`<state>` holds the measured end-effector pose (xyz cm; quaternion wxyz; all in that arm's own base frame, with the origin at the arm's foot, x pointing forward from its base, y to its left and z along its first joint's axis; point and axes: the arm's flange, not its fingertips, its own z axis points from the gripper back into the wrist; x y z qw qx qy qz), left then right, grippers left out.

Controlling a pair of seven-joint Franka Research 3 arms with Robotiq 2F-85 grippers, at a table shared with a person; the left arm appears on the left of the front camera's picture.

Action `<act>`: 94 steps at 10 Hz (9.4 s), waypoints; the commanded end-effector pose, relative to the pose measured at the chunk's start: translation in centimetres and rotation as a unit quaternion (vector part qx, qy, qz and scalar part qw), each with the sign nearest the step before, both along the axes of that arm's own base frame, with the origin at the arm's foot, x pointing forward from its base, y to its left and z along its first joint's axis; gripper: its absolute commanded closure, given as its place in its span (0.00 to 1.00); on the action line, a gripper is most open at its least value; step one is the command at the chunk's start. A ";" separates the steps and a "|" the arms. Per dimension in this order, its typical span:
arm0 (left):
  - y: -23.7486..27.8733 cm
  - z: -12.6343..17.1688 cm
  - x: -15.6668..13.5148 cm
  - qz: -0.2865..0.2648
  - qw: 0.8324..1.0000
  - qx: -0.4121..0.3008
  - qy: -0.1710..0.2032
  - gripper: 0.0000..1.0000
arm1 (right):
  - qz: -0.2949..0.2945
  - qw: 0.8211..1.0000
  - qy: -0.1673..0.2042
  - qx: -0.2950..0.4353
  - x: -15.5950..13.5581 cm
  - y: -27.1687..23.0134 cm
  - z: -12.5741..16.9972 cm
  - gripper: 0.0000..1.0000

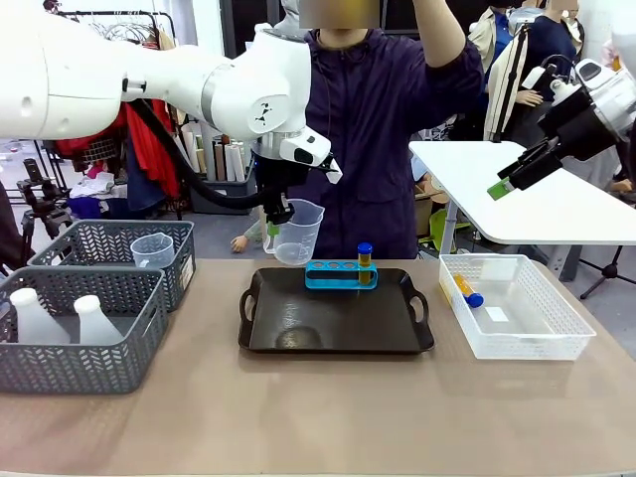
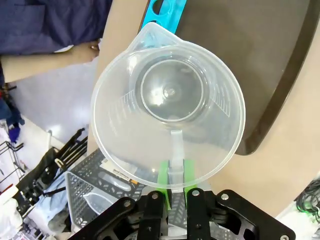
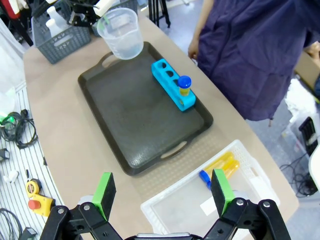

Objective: Prepare the laboratory tools.
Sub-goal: Pick up one Large Measuring Cup and place it on the Handle tray, then pick up one Small flask and place it on the Handle tray.

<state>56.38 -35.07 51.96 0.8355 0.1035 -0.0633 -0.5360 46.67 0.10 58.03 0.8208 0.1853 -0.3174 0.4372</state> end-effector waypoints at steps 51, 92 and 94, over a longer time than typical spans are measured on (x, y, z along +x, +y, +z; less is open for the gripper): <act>11.1 9.0 -13.0 0.276 0.945 -0.089 -0.151 0.00 | 0.003 1.000 -0.002 0.008 0.0 0.0 0.1 0.00; 49.7 -9.2 -7.6 0.532 0.833 -0.137 0.065 0.00 | 0.003 1.000 -0.002 0.008 0.0 0.0 0.1 0.00; 49.3 -9.7 -7.3 0.528 0.835 -0.138 0.074 0.00 | 0.003 1.000 -0.002 0.008 0.0 0.0 0.1 0.00</act>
